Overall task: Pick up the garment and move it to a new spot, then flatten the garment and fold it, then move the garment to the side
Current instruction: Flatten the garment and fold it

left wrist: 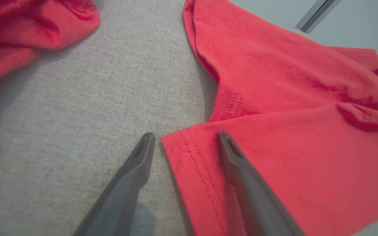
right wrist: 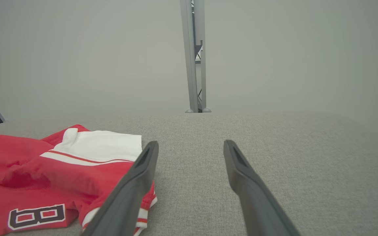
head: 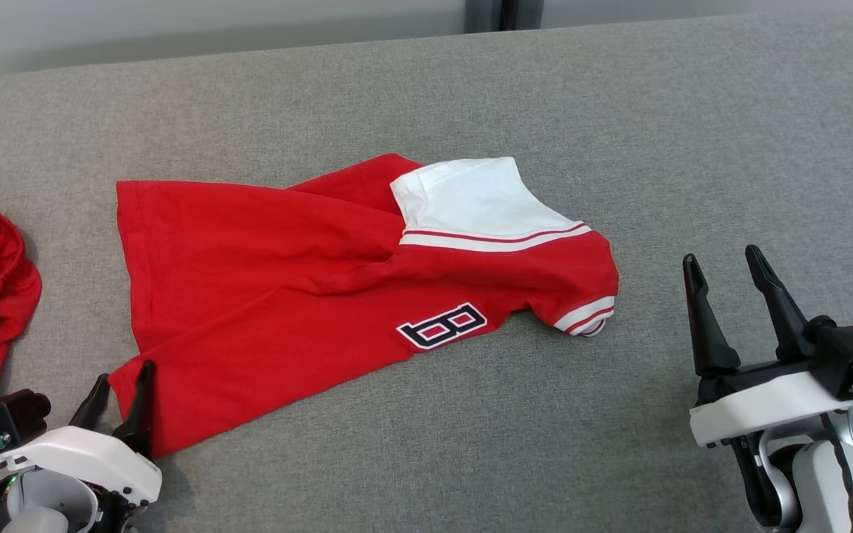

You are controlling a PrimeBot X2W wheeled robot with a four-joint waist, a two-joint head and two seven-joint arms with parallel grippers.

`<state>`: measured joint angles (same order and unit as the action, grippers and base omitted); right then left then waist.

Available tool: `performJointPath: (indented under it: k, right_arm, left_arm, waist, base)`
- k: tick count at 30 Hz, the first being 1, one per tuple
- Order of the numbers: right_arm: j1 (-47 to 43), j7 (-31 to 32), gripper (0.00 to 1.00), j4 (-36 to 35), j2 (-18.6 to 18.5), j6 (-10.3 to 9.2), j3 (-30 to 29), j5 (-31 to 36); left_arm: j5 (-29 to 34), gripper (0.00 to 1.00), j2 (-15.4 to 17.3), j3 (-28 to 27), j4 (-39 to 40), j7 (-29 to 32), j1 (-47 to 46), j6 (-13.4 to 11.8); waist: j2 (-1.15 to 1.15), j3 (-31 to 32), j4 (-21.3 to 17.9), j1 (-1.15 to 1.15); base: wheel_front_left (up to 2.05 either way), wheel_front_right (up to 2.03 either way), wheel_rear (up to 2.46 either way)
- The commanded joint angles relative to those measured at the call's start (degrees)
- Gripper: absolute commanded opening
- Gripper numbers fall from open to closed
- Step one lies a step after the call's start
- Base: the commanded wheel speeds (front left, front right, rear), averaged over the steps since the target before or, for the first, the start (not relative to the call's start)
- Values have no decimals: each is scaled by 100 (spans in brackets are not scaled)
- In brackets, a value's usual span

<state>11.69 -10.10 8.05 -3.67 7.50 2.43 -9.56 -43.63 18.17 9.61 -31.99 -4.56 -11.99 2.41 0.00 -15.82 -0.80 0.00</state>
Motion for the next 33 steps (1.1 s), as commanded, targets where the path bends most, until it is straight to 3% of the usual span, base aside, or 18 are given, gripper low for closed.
performJointPath:
  k: [1, 2, 3, 11, 16, 21, 33]
  right_arm:
    - [68, -40, 100, 12, -9, -2, -7, 9]
    - [78, -46, 100, 24, -8, -2, -9, 5]
    - [89, -51, 100, 29, -9, -2, -17, 3]
    - [264, -54, 100, 25, -126, -2, -149, 0]
    - [648, 51, 100, 7, -343, -2, -418, -93]
    - [1157, 276, 100, 162, -641, -2, -278, -274]
    - [2930, 969, 100, 1919, -1619, -2, 1603, -1378]
  left_arm:
    - [-12, 38, -39, 53, -103, 53, 27, 0]
    - [2, 8, -40, 57, -80, 18, 19, 5]
    - [19, 0, -31, 59, -50, -15, 18, 11]
    - [207, 0, 113, 79, 453, -244, 70, -116]
    - [431, 0, 140, 220, 968, -238, 38, -308]
    - [602, 0, 141, 363, 1347, -190, -97, -401]
    - [897, 0, -176, 847, 1721, -175, -758, -335]
  waist:
    - [0, 2, 3, 0]
    - [0, 4, 6, 0]
    - [0, 7, 12, 0]
    - [0, 43, 116, 0]
    - [0, 32, 297, 0]
    - [0, -94, 489, 0]
    - [0, -685, 1277, 0]
  base:
    - [0, 0, 0]
    - [0, 0, 0]
    - [0, 0, 0]
    - [0, 0, 0]
    - [0, 0, 0]
    - [0, 0, 0]
    - [0, 0, 0]
